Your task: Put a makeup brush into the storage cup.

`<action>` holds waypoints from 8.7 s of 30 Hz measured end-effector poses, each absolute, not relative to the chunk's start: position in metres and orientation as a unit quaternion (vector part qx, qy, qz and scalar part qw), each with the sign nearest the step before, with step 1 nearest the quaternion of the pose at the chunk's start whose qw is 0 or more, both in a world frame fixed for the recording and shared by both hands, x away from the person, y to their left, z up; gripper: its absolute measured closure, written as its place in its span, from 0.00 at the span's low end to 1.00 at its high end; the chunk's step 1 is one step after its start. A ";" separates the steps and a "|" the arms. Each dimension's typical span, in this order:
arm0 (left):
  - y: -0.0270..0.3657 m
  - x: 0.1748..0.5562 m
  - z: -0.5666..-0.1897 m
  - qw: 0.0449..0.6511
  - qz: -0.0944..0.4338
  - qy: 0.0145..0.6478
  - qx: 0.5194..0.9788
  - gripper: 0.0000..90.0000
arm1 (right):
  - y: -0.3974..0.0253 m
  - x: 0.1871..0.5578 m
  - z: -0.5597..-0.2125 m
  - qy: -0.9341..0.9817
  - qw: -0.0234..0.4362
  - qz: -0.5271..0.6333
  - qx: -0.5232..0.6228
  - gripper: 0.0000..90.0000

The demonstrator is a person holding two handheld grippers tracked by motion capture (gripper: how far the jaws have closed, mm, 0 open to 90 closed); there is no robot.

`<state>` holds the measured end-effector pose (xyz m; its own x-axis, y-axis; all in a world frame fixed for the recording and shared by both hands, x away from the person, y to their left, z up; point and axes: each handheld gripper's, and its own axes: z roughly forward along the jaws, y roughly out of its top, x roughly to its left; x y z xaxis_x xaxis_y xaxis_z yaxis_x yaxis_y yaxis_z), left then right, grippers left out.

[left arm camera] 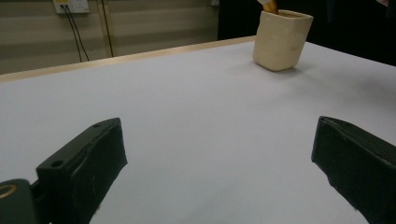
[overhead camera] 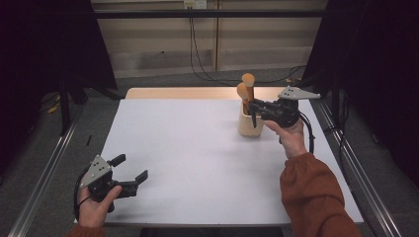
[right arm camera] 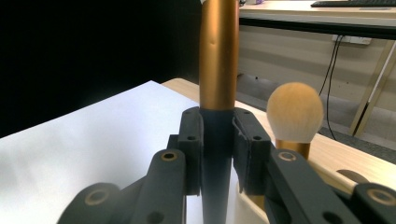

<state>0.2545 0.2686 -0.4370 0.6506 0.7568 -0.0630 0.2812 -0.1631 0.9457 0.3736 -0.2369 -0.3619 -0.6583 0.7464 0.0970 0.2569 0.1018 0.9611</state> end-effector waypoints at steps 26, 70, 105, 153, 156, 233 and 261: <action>0.269 0.255 -0.437 0.542 0.221 0.355 0.729 0.03 | -0.241 0.401 -0.339 0.696 0.244 0.568 0.365 0.84; 0.269 0.254 -0.436 0.544 0.222 0.354 0.728 0.03 | -0.244 0.431 -0.350 0.688 0.262 0.554 0.388 0.84; 0.269 0.254 -0.437 0.543 0.221 0.355 0.729 0.03 | -0.250 0.431 -0.387 0.687 0.250 0.545 0.410 0.84; 0.266 0.258 -0.437 0.542 0.218 0.355 0.730 0.03 | -0.260 0.422 -0.413 0.692 0.229 0.531 0.433 0.70; 0.266 0.259 -0.437 0.542 0.217 0.356 0.729 0.03 | -0.261 0.422 -0.412 0.689 0.230 0.534 0.432 0.65; 0.270 0.254 -0.435 0.548 0.225 0.359 0.722 0.03 | -0.264 0.310 -0.425 0.672 0.266 0.538 0.434 0.03; 0.271 0.250 -0.435 0.547 0.226 0.361 0.720 0.03 | -0.281 0.262 -0.436 0.665 0.281 0.528 0.447 0.02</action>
